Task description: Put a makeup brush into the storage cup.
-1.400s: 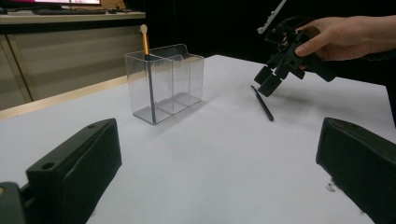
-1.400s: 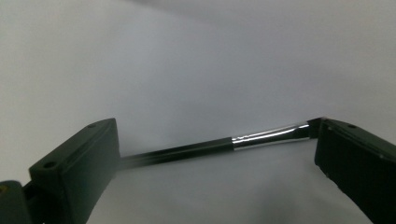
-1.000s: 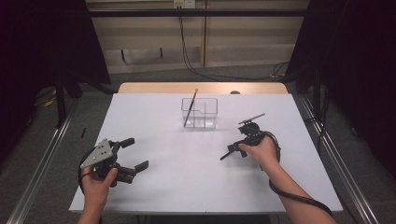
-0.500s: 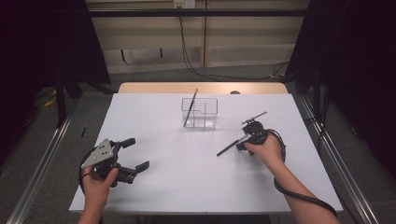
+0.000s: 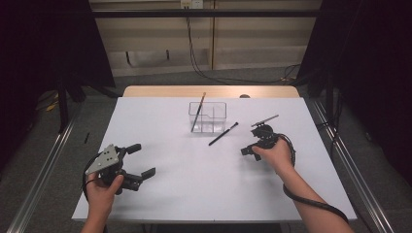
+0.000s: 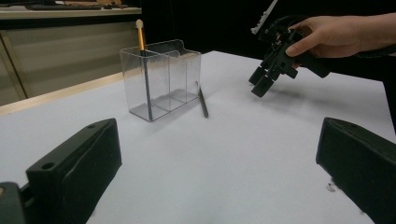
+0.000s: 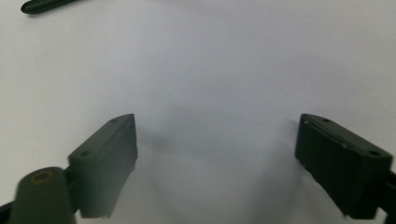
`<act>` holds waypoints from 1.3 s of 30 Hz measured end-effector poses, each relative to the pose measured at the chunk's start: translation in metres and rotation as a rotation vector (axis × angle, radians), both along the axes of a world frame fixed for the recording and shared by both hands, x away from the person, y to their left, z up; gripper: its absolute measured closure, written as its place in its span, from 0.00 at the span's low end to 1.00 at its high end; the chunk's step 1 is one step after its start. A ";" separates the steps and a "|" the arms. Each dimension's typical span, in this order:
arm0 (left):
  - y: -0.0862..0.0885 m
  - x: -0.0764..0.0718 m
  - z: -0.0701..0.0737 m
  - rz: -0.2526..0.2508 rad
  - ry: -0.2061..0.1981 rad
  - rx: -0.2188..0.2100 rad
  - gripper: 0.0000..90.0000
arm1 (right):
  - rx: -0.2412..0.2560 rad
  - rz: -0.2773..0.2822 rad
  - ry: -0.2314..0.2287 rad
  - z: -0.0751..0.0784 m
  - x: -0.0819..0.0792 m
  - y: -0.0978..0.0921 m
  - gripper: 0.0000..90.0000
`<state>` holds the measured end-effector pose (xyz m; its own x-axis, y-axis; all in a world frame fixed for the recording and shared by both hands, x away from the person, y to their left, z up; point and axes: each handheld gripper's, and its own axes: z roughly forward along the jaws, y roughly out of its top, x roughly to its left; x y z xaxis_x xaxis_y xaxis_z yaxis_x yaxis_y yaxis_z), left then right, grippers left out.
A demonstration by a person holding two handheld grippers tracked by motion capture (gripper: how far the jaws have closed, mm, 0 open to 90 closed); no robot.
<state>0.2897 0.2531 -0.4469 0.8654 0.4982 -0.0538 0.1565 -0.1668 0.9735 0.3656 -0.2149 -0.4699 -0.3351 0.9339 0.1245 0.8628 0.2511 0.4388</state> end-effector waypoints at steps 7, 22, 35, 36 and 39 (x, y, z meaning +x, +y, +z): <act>-0.001 0.000 -0.001 0.001 0.007 -0.005 0.00 | 0.020 0.019 -0.026 0.000 0.006 0.007 0.09; -0.001 0.001 -0.003 0.002 0.020 0.007 0.00 | 0.041 0.008 -0.048 -0.002 0.020 0.021 0.05; -0.002 0.001 -0.004 -0.005 0.023 0.010 0.00 | 0.051 -0.025 -0.070 -0.002 0.034 0.040 0.02; -0.002 0.001 -0.004 -0.005 0.024 0.009 0.00 | 0.052 -0.028 -0.070 -0.002 0.035 0.042 0.02; -0.002 0.002 -0.004 -0.007 0.023 0.010 0.00 | 0.052 -0.034 -0.075 -0.003 0.038 0.046 0.03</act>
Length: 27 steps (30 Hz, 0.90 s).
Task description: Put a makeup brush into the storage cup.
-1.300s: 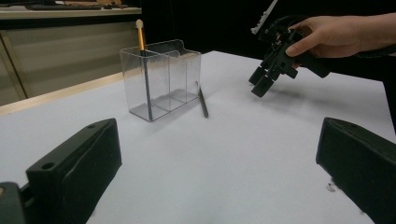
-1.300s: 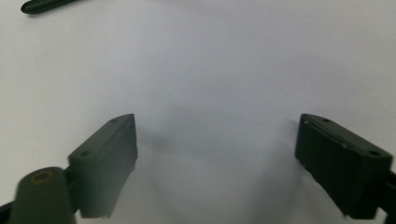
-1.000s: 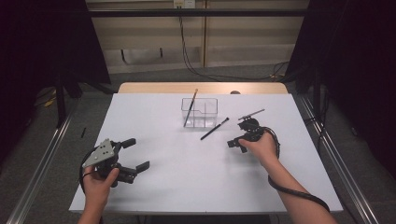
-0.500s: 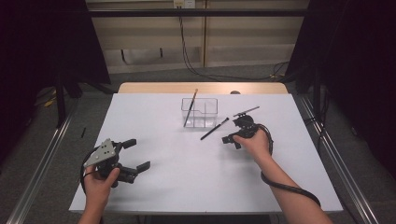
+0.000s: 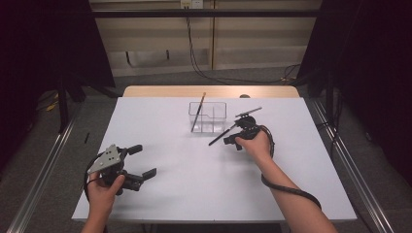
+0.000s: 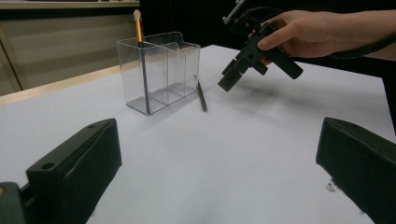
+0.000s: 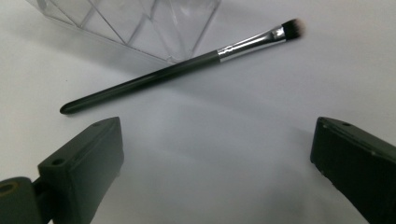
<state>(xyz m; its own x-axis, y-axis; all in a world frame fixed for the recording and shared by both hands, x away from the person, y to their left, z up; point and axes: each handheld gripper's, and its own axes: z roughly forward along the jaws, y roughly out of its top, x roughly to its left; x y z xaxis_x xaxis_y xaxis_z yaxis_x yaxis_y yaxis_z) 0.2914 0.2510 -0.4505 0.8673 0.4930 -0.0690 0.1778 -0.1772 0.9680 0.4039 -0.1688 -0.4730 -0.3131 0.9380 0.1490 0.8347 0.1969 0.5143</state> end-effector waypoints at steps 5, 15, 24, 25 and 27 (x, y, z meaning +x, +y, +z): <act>-0.001 0.000 0.000 -0.004 -0.001 0.003 0.00 | 0.012 -0.014 -0.018 -0.002 0.003 0.006 0.03; -0.001 0.000 -0.001 -0.006 0.003 0.007 0.00 | 0.024 -0.047 -0.076 -0.009 0.005 0.018 0.03; -0.001 0.001 -0.002 -0.011 0.004 0.016 0.00 | 0.042 -0.061 -0.155 -0.013 0.009 0.026 0.03; -0.001 0.001 -0.002 -0.011 0.005 0.010 0.00 | 0.040 -0.059 -0.161 -0.014 0.008 0.028 0.03; -0.001 0.001 -0.002 -0.008 0.005 0.014 0.00 | 0.049 -0.062 -0.164 -0.017 0.008 0.031 0.03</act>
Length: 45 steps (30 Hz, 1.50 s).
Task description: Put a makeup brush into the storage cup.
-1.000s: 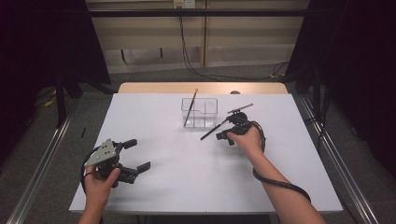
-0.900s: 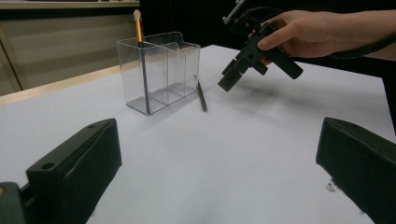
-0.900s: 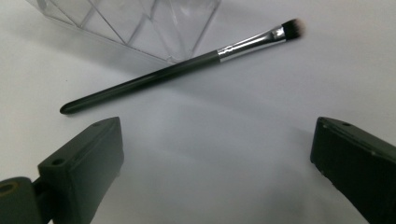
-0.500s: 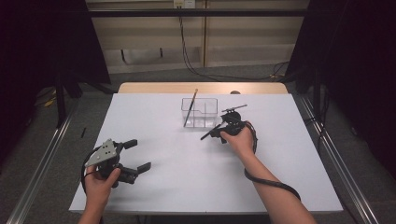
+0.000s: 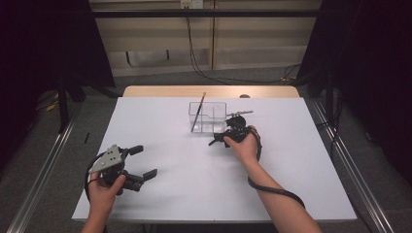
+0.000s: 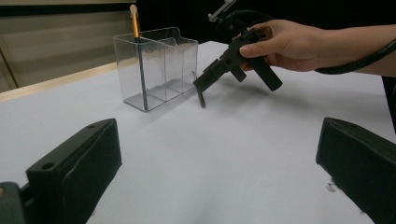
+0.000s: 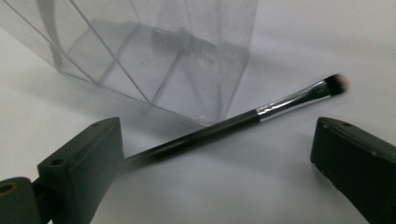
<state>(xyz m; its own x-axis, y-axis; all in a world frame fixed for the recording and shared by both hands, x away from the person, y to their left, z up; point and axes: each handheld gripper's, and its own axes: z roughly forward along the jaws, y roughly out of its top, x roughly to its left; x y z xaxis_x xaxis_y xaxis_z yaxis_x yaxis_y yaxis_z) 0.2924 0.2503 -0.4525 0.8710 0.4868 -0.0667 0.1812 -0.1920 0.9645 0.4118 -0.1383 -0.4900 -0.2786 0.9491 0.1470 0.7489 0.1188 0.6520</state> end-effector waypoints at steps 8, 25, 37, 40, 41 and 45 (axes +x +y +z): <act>0.000 0.000 0.000 -0.003 -0.003 -0.001 0.00 | -0.027 0.004 -0.020 -0.002 0.002 0.008 0.03; -0.002 -0.001 0.002 -0.009 -0.011 0.008 0.00 | -0.105 0.025 0.014 0.000 -0.010 -0.017 0.06; -0.006 -0.001 0.003 -0.019 -0.014 0.011 0.00 | -0.161 0.065 0.066 0.008 -0.023 -0.037 0.20; -0.006 -0.001 0.002 -0.021 -0.011 0.010 0.00 | -0.170 0.068 0.103 0.011 -0.024 -0.039 0.24; -0.006 -0.001 0.002 -0.021 -0.010 0.008 0.00 | -0.172 0.070 0.114 0.012 -0.023 -0.040 0.25; -0.005 -0.001 0.002 -0.017 -0.009 0.004 0.00 | -0.190 0.072 0.157 0.017 -0.022 -0.040 0.32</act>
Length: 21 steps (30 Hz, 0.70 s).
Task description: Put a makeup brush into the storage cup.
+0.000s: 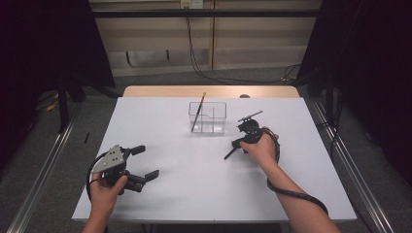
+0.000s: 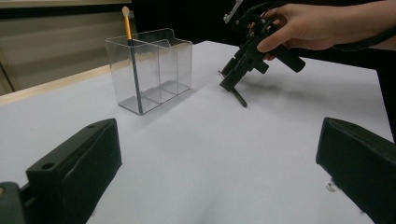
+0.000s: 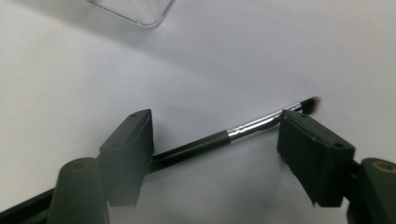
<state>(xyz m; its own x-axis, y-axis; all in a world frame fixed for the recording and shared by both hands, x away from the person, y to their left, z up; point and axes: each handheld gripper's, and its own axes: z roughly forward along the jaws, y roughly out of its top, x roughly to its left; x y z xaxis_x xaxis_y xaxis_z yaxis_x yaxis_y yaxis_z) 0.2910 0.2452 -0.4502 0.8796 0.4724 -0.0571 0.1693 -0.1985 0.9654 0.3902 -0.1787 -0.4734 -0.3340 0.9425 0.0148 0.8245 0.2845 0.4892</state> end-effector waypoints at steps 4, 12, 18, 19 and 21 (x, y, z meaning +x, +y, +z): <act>0.001 0.001 -0.001 0.000 0.004 -0.002 0.00 | -0.012 -0.019 0.037 0.003 0.002 0.003 0.34; 0.002 0.000 -0.001 -0.004 0.005 -0.006 0.00 | -0.037 -0.091 0.109 0.008 0.005 0.011 0.47; 0.007 -0.001 -0.001 0.007 0.004 -0.012 0.00 | -0.056 -0.064 0.164 0.013 0.009 0.008 0.66; 0.007 -0.001 -0.001 0.006 0.002 -0.009 0.00 | -0.064 -0.056 0.178 0.014 0.009 0.007 0.71; 0.008 -0.001 -0.001 0.009 0.001 -0.010 0.00 | -0.068 -0.035 0.194 0.015 0.009 0.004 0.77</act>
<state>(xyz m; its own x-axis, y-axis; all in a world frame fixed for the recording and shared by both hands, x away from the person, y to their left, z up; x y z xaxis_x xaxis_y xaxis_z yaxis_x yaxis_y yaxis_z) 0.2902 0.2530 -0.4511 0.8752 0.4797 -0.0629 0.1721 -0.1872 0.9671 0.3995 -0.1745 -0.4585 -0.2981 0.9545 0.0113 0.9112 0.2810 0.3012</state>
